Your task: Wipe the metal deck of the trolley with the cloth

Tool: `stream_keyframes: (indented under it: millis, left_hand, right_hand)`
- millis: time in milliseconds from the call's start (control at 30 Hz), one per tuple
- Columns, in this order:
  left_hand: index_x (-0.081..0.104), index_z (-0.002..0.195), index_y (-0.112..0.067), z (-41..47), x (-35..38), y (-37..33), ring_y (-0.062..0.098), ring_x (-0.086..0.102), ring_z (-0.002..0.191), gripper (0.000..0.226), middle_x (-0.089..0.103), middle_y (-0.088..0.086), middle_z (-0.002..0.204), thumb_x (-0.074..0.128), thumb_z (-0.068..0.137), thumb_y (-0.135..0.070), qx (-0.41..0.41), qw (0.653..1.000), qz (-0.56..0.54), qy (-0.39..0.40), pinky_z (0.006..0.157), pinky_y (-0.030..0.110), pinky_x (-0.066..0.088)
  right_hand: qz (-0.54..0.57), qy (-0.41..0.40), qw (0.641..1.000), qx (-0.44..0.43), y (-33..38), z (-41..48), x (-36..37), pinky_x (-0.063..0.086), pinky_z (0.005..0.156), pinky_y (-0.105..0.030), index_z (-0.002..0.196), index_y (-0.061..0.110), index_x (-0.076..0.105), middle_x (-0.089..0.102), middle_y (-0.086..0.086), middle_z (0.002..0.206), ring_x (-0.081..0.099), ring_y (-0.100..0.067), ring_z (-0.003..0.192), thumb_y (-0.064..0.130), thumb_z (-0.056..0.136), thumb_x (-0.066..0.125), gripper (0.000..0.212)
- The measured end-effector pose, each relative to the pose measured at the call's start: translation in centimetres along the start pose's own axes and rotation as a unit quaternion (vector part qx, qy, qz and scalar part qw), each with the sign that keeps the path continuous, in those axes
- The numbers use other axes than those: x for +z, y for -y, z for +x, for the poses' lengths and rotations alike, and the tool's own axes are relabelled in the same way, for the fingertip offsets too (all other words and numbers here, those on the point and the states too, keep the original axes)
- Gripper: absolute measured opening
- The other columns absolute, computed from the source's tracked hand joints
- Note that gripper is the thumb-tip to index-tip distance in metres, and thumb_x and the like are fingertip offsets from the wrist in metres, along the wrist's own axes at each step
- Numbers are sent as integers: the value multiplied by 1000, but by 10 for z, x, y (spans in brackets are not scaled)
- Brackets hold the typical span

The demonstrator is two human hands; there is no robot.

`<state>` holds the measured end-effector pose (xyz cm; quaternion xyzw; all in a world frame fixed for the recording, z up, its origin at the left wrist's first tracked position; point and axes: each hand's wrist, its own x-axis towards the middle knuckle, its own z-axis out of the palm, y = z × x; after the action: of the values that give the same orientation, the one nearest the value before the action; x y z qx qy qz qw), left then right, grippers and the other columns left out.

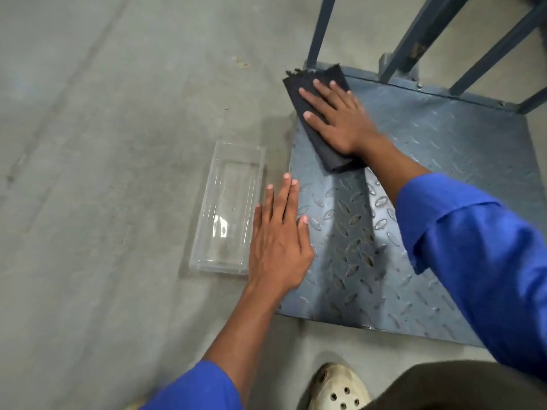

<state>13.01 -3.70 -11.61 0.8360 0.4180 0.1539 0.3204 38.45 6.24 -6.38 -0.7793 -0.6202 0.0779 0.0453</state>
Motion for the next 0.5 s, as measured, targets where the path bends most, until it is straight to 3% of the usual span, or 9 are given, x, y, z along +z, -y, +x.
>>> stream_keyframes:
  millis: [100,300,400,500]
  left_hand:
    - [8,172,-26,1,0,3,15,-4,166,66,-3,-13,180,26,110,-37,0,1000,-12,-4,134,49,12]
    - [10,172,-25,1,-1,2,16,-3,166,66,-3,-13,180,24,109,-39,1,1000,-13,-8,134,49,13]
    - [8,172,-25,1,-1,2,17,-4,167,66,-4,-12,180,23,110,-39,3,1000,-8,-5,134,49,13]
    - [9,172,-25,2,1,3,18,-3,167,66,-2,-12,180,23,109,-40,4,1000,-11,-6,134,50,14]
  right_hand:
    - [12,-11,998,67,8,5,3,3,131,-50,163,52,13,7,10,176,2,-22,163,68,104,19,62]
    - [-3,-2,999,-54,38,-37,22,-1,131,-43,162,54,19,10,15,175,2,-17,163,71,103,25,61]
    - [9,-8,999,31,5,-9,1,4,131,-51,162,54,15,8,12,176,2,-20,163,75,100,22,66]
    - [15,-23,995,91,7,-21,6,1,131,-51,163,53,11,6,8,176,-1,-22,163,76,101,18,67]
